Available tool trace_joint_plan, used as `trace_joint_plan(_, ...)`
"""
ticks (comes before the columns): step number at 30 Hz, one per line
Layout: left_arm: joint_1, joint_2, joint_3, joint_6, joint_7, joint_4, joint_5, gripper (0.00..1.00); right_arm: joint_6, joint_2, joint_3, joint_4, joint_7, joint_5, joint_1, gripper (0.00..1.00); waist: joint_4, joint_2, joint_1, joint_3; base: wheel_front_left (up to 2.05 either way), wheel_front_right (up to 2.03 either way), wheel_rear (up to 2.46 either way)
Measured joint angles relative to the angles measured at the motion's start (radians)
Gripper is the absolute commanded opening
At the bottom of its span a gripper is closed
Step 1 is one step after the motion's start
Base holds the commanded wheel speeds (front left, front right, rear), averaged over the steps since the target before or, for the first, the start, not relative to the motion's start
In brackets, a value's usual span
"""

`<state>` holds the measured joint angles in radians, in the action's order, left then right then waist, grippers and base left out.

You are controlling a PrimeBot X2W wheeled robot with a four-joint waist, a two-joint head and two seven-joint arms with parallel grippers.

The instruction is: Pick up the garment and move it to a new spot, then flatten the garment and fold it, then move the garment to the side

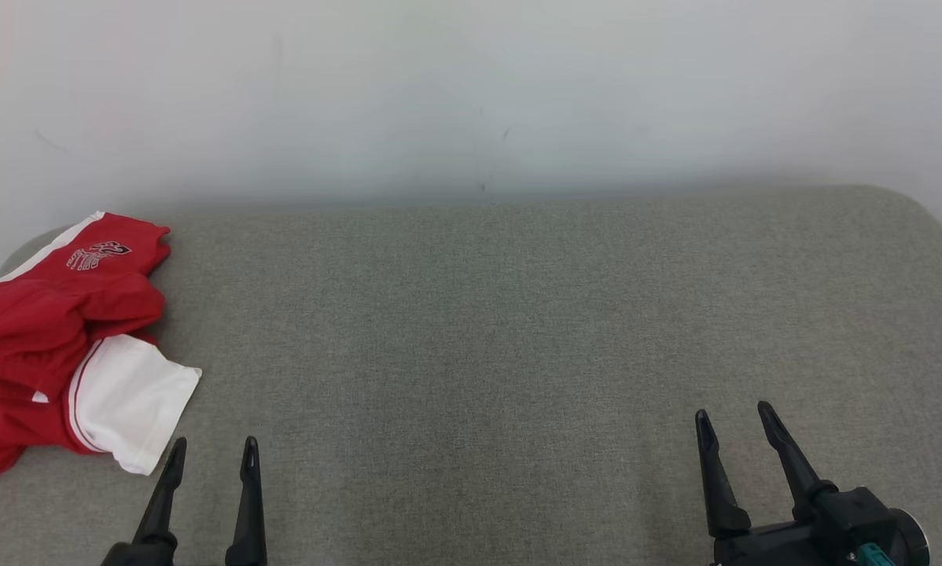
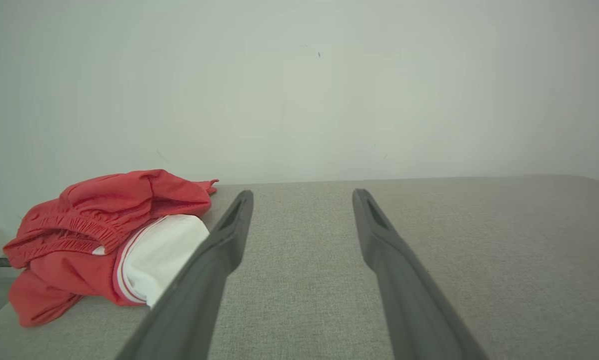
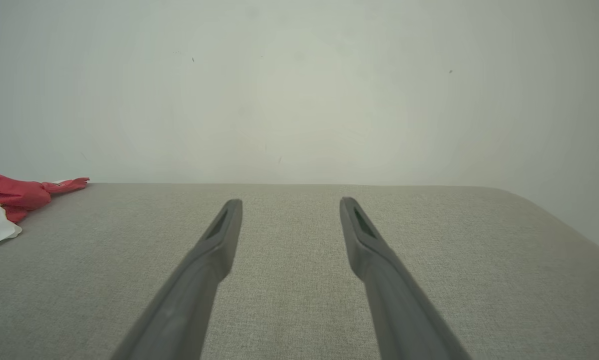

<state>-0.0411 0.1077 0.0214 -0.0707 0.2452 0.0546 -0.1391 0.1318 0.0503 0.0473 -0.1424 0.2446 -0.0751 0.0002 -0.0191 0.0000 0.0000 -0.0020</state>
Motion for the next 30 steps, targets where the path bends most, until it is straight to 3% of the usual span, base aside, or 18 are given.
trace_joint_plan(11,-0.009,0.007,-0.007,-0.009,0.018,-0.003,0.04,1.0,0.0,0.0,0.0,0.013,0.02,0.047,0.006,1.0,0.003,0.0,0.0,-0.002,0.0,0.0,0.0)
trace_joint_plan(19,-0.017,0.004,-0.023,-0.008,0.014,0.012,0.005,1.0,0.0,0.0,-0.023,0.011,0.02,-0.028,0.009,1.0,0.005,0.0,0.0,-0.004,0.0,0.0,0.0)
trace_joint_plan(30,-0.018,0.006,-0.023,0.002,0.0,0.012,-0.016,1.0,0.0,0.0,-0.025,0.005,0.02,-0.047,0.01,1.0,0.005,0.0,0.0,-0.001,0.0,0.0,0.0)
